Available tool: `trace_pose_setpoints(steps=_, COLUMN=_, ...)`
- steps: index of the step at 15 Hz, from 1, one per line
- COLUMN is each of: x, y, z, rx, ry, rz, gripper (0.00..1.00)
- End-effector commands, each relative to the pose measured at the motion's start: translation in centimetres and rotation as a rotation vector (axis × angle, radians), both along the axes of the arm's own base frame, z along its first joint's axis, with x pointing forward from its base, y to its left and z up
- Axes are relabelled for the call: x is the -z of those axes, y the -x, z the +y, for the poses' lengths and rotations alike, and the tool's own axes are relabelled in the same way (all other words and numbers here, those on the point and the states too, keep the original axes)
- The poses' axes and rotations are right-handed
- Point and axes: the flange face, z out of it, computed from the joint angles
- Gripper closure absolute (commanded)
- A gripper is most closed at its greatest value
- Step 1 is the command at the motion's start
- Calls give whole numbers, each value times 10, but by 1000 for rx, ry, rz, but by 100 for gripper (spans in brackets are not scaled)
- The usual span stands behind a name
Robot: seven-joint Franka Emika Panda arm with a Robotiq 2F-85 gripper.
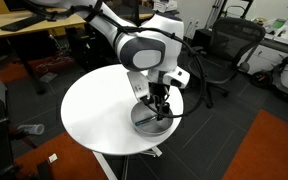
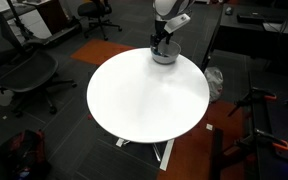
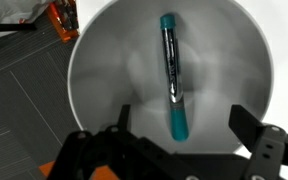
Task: Remove the marker from the bowl
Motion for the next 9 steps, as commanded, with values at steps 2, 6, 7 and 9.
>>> trace_pose_setpoints(steps=2, x=9, y=-13, z=-7, rx=33, ry=24, rz=7, gripper=0)
trace_pose_setpoints(steps=6, x=19, y=-15, z=-10, rx=48, ry=28, rz=16, gripper=0)
trace_pose_setpoints(steps=7, x=21, y=-15, z=-11, rx=48, ry=29, rz=18, gripper=0)
trace_pose_setpoints(steps=9, x=25, y=-15, z=-12, rx=49, ry=31, rz=24, gripper=0)
